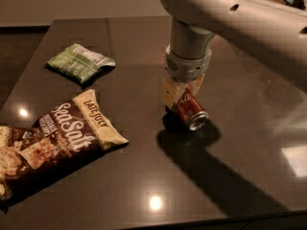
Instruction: Place coke can upright
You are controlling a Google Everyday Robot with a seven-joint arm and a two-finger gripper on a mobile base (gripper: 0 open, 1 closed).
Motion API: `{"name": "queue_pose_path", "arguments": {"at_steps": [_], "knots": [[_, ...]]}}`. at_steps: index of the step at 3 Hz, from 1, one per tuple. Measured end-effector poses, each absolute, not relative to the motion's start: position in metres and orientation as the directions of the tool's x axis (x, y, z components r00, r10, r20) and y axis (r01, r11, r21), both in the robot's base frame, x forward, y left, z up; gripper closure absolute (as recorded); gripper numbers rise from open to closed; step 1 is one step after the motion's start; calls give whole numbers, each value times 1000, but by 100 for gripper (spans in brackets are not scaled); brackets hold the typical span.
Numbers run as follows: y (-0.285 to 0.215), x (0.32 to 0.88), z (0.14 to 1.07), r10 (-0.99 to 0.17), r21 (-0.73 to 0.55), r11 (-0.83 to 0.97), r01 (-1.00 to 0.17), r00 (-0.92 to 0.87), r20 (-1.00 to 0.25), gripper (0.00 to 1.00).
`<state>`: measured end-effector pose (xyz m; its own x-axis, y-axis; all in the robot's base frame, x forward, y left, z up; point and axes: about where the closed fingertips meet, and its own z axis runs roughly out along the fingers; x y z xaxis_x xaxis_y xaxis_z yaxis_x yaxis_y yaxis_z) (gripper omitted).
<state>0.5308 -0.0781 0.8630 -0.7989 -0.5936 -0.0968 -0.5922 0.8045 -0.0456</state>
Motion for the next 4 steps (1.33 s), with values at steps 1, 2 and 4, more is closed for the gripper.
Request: {"name": "queue_pose_path", "arguments": {"at_steps": [1,2,4], "knots": [[-78,537,882,-652,-65,754,-654,-732,-197,98],[-74,541,905,-704,-93,684,-723,-622,-343,100],[-66,547,933,-656,-127,617,-776,-418,-628,100]]}}
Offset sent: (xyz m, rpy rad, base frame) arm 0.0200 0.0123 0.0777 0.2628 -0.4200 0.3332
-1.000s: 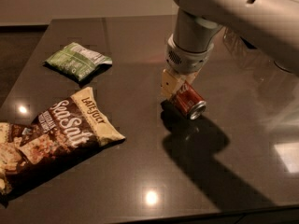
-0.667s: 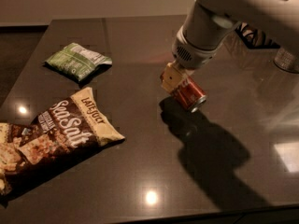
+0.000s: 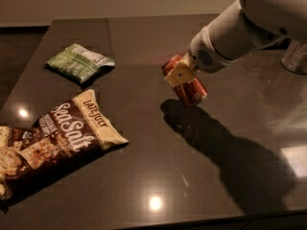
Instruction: Place coke can upright
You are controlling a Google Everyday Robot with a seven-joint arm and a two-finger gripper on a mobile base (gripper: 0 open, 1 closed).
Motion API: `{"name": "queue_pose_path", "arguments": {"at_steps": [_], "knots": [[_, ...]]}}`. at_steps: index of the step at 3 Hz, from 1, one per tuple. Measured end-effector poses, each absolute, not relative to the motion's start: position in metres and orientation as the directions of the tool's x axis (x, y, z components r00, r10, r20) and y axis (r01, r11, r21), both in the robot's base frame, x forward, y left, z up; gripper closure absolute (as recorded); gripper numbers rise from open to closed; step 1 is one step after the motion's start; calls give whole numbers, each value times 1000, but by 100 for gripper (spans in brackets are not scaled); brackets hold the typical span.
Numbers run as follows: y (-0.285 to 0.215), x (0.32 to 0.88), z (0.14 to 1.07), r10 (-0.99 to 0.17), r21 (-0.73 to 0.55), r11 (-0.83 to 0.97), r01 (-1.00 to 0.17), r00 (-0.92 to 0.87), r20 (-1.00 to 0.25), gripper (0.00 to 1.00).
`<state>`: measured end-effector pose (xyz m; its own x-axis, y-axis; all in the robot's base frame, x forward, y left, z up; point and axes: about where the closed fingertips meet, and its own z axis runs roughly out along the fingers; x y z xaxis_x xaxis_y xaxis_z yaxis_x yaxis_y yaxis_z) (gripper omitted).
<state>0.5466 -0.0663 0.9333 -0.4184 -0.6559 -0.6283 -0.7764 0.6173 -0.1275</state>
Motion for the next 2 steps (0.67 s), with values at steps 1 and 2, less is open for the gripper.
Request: {"name": "queue_pose_path", "arguments": {"at_steps": [1,2], "knots": [[-66,547,942,-580,-142,616,-775,-324,-748,100],[-71,550,950,-476,-145,639,-756,-240,-846,100]]}}
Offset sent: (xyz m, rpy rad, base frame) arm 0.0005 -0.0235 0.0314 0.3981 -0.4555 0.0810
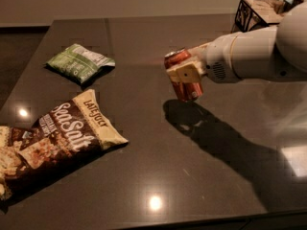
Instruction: Place coke can upright
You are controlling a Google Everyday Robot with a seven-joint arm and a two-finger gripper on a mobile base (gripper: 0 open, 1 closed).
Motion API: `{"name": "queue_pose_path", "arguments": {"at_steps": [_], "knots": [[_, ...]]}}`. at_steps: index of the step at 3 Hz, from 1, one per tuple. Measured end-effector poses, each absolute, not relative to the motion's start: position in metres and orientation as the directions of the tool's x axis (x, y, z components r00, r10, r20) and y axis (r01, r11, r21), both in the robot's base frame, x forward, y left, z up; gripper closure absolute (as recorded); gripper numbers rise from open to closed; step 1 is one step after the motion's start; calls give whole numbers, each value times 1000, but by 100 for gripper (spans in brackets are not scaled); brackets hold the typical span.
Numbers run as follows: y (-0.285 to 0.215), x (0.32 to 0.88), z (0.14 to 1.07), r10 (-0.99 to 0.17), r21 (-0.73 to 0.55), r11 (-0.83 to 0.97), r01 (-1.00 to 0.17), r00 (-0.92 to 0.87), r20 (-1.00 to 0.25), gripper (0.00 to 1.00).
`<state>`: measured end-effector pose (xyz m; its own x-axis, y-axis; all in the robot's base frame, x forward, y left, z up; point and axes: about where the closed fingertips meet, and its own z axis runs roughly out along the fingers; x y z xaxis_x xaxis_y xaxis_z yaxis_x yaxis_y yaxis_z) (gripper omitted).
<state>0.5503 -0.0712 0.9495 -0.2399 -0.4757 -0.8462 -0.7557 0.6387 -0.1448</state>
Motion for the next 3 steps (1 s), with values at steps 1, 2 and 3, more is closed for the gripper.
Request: {"name": "queue_pose_path", "arguments": {"at_steps": [1,2,3], "knots": [[-80,549,957,-395,-156,651,-743,-156,-905,100],[-87,549,950,-381,-229,626,-745,-36,-924,100],[-89,549,939,-394,-278,593,-755,29,-918,100]]}}
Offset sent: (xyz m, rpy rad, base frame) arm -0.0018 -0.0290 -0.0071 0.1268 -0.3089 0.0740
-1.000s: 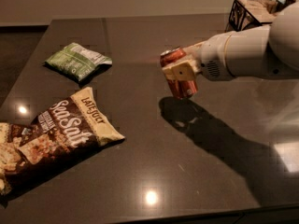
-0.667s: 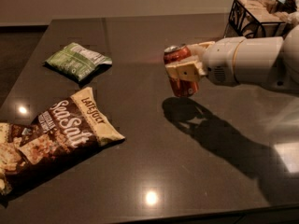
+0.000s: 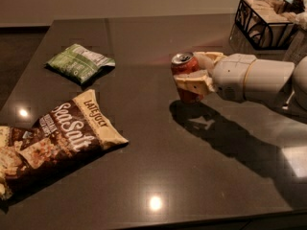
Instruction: Place coke can upright
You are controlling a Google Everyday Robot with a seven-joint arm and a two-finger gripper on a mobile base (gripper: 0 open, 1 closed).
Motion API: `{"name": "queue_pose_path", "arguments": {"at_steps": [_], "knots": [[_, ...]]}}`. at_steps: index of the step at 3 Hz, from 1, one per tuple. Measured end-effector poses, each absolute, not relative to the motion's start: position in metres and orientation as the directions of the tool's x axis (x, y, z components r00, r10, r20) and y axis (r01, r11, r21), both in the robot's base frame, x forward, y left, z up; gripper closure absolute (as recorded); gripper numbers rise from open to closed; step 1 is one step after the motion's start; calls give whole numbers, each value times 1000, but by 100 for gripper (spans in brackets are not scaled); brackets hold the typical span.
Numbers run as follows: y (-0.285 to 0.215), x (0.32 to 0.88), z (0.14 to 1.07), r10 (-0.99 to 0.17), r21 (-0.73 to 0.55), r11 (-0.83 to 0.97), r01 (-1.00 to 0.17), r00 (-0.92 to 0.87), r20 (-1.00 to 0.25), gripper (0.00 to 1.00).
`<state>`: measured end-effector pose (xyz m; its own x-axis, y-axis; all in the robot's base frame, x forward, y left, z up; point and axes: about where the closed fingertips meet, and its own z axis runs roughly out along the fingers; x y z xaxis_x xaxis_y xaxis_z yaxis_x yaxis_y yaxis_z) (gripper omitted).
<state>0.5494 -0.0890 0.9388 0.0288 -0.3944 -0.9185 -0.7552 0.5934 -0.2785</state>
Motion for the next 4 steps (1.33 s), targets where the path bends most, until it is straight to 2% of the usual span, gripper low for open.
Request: {"name": "queue_pose_path", "arguments": {"at_steps": [1,2,3,4], "knots": [[-85,551,926,-377,-282,565,-776,61,-924,100],[-84,556,916,-331,-259,561,-786,73,-941,84],[-84,560,910,-275,-252,546,-799,113,-955,54],[-80,559,909,-253,-285,514,-809,175,-952,30]]}}
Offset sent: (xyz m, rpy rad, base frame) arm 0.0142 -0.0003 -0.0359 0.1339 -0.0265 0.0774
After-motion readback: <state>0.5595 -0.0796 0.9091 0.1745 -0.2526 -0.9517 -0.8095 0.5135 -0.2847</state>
